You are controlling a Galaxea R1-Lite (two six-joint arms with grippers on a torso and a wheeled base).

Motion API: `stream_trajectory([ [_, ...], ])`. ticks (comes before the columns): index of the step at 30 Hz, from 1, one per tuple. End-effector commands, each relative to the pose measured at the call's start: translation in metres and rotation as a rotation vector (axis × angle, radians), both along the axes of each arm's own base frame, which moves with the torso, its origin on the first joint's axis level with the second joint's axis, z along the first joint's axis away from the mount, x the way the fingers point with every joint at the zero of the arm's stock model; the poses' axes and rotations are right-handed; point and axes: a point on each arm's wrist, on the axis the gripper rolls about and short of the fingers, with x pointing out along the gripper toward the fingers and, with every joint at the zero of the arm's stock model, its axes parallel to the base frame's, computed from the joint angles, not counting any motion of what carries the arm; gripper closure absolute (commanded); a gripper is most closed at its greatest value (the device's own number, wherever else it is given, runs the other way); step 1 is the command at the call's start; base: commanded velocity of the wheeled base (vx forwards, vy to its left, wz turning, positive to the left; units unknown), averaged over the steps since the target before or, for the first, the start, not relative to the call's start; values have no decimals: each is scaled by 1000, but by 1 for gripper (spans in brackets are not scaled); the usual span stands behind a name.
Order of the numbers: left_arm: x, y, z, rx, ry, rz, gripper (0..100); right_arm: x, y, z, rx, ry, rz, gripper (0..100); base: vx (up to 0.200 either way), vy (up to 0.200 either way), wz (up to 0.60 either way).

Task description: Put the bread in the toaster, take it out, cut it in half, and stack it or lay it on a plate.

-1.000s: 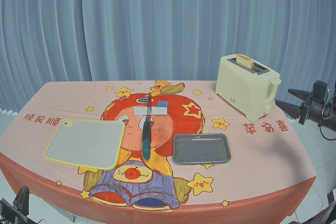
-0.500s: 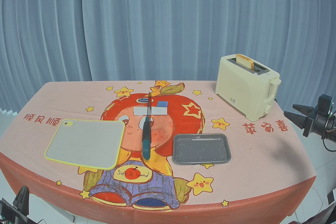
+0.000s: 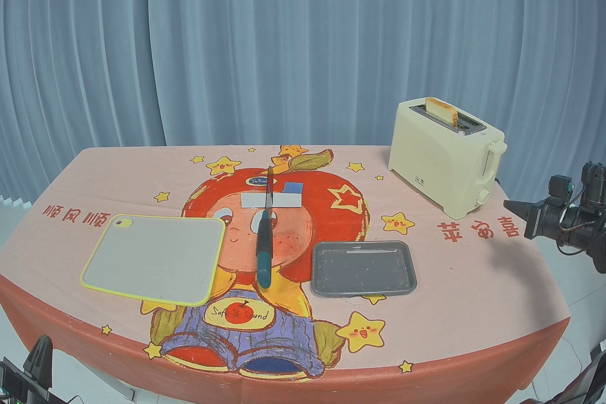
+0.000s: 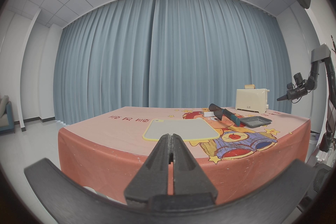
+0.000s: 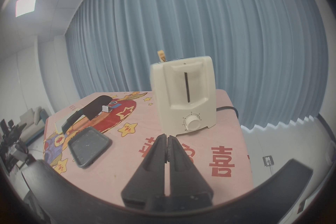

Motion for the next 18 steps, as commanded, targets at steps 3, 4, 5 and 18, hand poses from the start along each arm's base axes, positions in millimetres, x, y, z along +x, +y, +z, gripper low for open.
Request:
stream_trajectory([
  [3, 0, 0, -5, -1, 2, 1, 100, 26, 6, -28, 70, 91, -63, 100, 0, 0, 0],
  [4, 0, 0, -5, 0, 2, 2, 100, 27, 9, -28, 86, 100, -67, 100, 0, 0, 0],
  [5, 0, 0, -5, 0, 2, 2, 100, 26, 13, -29, 100, 112, -65, 100, 0, 0, 0],
  [18, 0, 0, -5, 0, 2, 2, 100, 41, 15, -46, 85, 160, -134, 100, 0, 0, 0],
])
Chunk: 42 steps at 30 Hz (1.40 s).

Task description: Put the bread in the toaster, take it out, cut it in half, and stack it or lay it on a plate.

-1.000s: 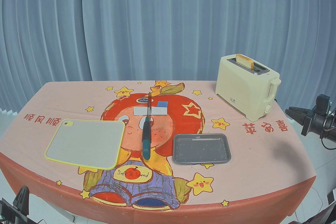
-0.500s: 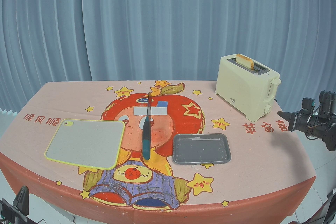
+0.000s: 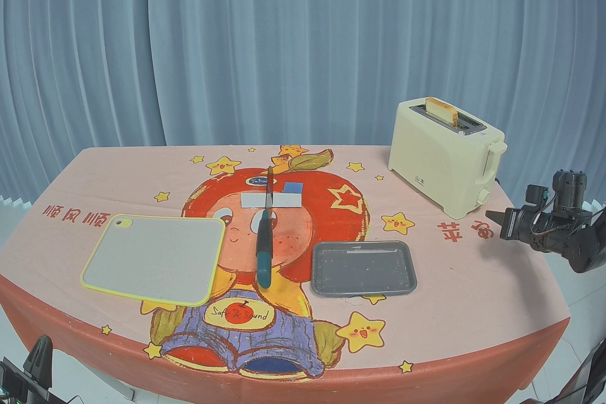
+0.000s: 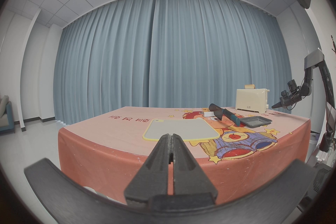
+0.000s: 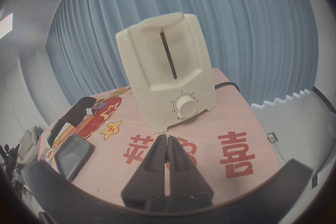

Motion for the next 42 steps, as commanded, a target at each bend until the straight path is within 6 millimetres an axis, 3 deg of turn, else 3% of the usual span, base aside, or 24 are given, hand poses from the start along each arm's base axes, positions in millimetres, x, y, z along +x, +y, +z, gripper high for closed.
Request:
stream_trajectory([
  [1, 0, 0, -5, 0, 2, 0, 100, 6, 0, -10, -1, 27, -4, 100, 0, 0, 0],
  [6, 0, 0, -5, -1, 2, 0, 100, 11, 4, -17, -17, 47, -20, 100, 0, 0, 0],
  [13, 0, 0, -5, 0, 0, 0, 100, 16, 13, -13, 36, 52, -73, 100, 0, 0, 0],
  [42, 0, 0, -5, -1, 2, 0, 100, 38, 4, -23, 59, 69, -190, 100, 0, 0, 0],
])
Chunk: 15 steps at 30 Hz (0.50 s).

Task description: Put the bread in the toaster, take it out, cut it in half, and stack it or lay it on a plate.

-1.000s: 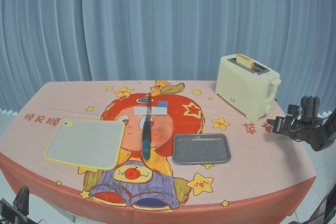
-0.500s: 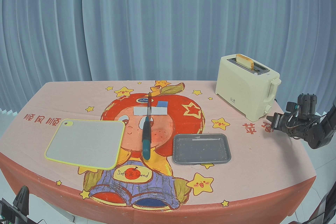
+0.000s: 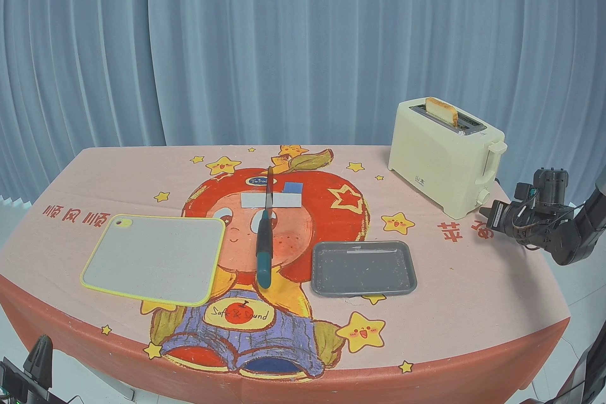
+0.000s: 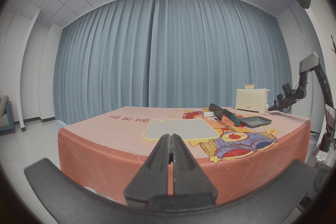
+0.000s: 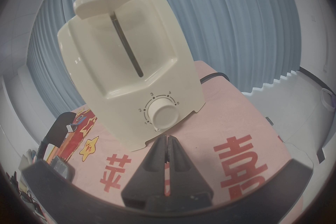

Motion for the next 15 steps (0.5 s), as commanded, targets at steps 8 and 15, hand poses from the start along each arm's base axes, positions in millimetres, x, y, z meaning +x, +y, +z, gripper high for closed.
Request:
stream_trajectory([
  [8, 0, 0, -5, 0, 0, 1, 100, 5, -6, -4, 0, 8, -19, 100, 0, 0, 0],
  [15, 0, 0, -5, 0, 2, 3, 100, 10, -5, 1, 55, -7, -46, 100, 0, 0, 0],
])
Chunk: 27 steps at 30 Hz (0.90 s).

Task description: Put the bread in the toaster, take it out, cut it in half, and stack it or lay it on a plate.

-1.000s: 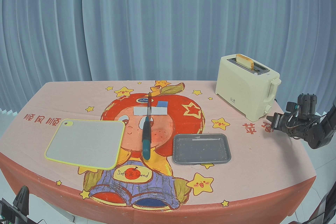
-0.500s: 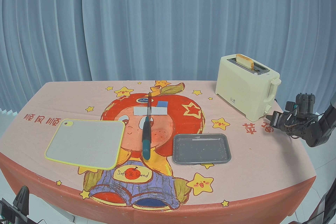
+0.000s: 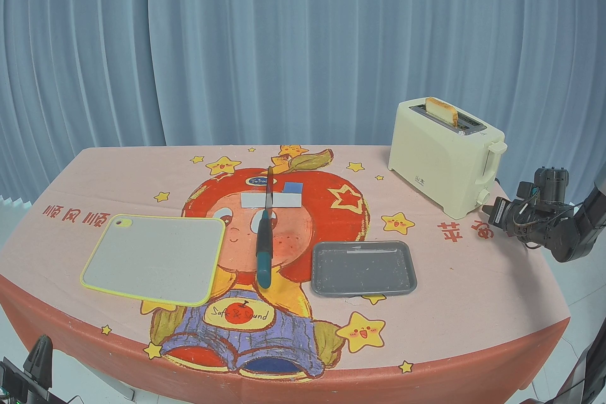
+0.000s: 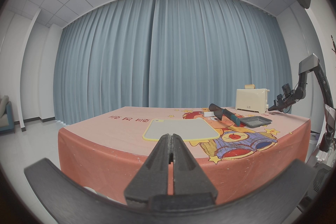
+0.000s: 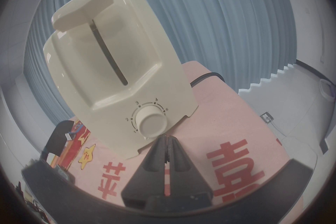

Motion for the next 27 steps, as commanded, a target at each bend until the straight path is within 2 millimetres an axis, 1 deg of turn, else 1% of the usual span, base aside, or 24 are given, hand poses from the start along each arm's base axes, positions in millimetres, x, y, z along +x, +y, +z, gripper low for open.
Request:
stream_trajectory([
  [1, 0, 0, -5, -2, 2, 2, 100, 3, 2, 4, 21, -15, -7, 100, 0, 0, 0],
  [10, 0, 0, -5, -2, 2, 1, 100, 2, 5, 5, 25, -16, 2, 100, 0, 0, 0],
  [13, 0, 0, -5, -2, 2, 1, 100, 1, 9, 5, 25, -16, 11, 100, 0, 0, 0],
  [27, 0, 0, -5, -1, 0, 1, 100, 0, 10, 7, 25, -20, 15, 100, 0, 0, 0],
])
